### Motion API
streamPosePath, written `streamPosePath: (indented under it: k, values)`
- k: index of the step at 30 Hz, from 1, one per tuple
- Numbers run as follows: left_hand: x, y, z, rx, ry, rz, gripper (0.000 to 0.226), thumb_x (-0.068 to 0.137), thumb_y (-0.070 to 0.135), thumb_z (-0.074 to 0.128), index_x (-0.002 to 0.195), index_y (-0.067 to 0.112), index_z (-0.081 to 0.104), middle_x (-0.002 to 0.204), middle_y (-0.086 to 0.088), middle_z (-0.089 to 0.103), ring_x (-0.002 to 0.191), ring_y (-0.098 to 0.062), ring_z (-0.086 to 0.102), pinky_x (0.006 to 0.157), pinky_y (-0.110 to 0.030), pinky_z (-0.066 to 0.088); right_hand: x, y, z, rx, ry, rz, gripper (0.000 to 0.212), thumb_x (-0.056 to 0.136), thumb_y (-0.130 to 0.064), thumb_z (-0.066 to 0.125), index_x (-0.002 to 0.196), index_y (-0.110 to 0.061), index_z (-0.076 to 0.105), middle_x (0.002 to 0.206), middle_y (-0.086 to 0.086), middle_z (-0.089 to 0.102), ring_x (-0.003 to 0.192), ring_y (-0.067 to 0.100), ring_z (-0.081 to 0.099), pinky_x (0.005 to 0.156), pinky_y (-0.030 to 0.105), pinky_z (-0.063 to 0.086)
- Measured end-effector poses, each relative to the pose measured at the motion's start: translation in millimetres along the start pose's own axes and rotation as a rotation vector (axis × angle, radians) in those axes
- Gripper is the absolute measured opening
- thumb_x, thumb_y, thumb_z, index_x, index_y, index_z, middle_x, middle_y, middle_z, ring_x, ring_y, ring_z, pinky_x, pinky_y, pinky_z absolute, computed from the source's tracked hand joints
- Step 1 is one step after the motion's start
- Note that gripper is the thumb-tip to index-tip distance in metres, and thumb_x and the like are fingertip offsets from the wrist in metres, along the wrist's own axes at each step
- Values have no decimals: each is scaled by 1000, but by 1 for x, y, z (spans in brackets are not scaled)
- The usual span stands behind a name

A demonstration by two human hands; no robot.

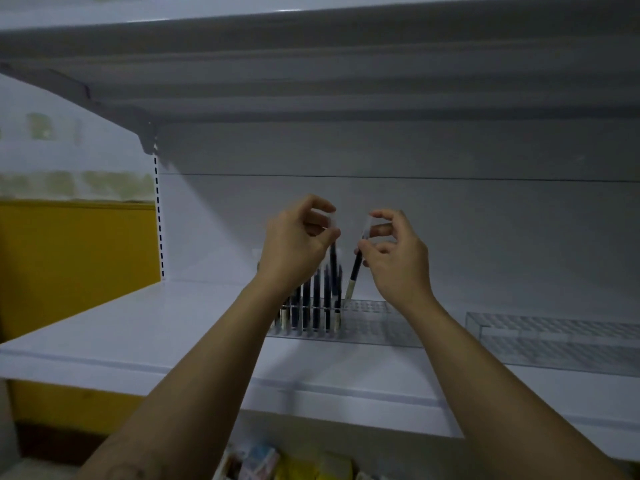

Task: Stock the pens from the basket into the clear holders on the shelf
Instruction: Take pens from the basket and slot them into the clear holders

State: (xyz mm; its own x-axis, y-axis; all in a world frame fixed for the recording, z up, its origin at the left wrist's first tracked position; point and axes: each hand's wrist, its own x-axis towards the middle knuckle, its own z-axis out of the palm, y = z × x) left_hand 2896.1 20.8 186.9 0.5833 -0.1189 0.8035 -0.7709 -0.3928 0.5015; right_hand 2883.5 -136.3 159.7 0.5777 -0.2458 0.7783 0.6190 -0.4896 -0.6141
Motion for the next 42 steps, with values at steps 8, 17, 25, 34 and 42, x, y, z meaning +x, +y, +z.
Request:
streamPosePath:
  k: [8,17,25,34,42]
  values:
    - [15,-4,31,89,-37,21,23,85,28,71,105,29,59,94,14,65,85,0,61,68,-7,38,22,19,-8,-27,14,9,34,89,-11,66,118,-24,55,94,-10,58,73,14,68,69,38,60]
    - [23,-18,49,181,-40,-8,21,86,28,69,105,27,59,96,8,68,84,-10,63,72,-28,52,32,44,-2,12,-10,37,35,88,-10,66,114,-30,55,93,-8,58,73,16,68,70,39,59]
    - [19,-30,54,250,-151,-46,14,89,30,65,101,25,61,92,7,70,81,-10,64,74,-35,57,19,59,1,-64,-194,79,34,88,-11,66,112,-31,55,90,-5,61,74,11,64,67,26,56]
    - [25,-31,61,384,-129,2,18,89,34,63,103,25,64,108,7,66,105,-16,59,99,-44,43,-1,63,-8,-351,-432,82,63,94,-16,53,140,-51,28,87,-10,60,76,13,63,72,35,57]
    - [19,-37,65,595,-146,15,22,90,35,58,110,29,64,113,9,66,117,-17,52,118,-48,13,-4,55,-12,-399,-453,100,69,93,-16,53,144,-51,23,88,-10,64,77,12,62,77,33,55]
